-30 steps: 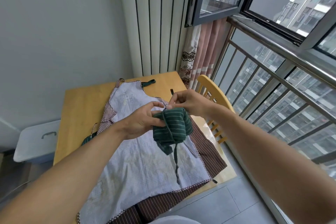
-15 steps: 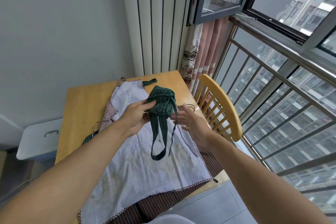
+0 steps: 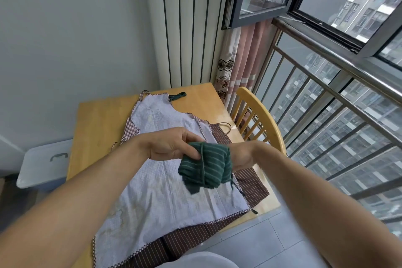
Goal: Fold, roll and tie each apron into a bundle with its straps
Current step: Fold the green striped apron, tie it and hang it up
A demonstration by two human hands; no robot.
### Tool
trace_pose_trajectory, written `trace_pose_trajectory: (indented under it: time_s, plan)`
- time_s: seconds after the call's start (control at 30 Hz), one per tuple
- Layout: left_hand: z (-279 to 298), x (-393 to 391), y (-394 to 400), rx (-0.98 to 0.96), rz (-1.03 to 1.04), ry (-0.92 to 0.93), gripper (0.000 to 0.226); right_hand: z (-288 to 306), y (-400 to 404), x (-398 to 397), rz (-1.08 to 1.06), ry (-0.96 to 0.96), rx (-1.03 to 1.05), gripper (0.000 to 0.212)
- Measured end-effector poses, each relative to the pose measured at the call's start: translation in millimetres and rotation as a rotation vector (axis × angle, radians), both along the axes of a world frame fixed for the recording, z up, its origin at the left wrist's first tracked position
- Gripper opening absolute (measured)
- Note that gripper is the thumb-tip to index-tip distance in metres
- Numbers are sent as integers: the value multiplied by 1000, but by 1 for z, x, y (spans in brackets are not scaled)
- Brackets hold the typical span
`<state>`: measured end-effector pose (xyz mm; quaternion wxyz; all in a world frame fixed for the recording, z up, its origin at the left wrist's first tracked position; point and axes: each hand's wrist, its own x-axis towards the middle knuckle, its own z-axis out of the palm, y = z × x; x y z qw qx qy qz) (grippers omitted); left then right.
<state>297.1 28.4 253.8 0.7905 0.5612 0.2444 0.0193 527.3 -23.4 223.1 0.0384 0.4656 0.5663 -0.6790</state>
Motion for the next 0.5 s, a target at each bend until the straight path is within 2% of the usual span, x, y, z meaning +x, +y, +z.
trace_pose_trajectory:
  time_s: [0.07,0.17,0.3,0.4,0.5]
  plan:
    - [1,4,-3,62,-20,109,32,18,8,-6,39,-186,21,37]
    - [-2,5,-5,83,10,270,32,42,22,-13,25,-296,51,28]
    - [-9,2,-6,43,126,432,35,63,31,-28,11,-393,201,38]
    - [-21,0,-7,28,338,455,32,78,28,-45,4,-425,419,35]
    - [-31,-6,-4,-22,577,379,29,80,18,-49,48,-435,603,32]
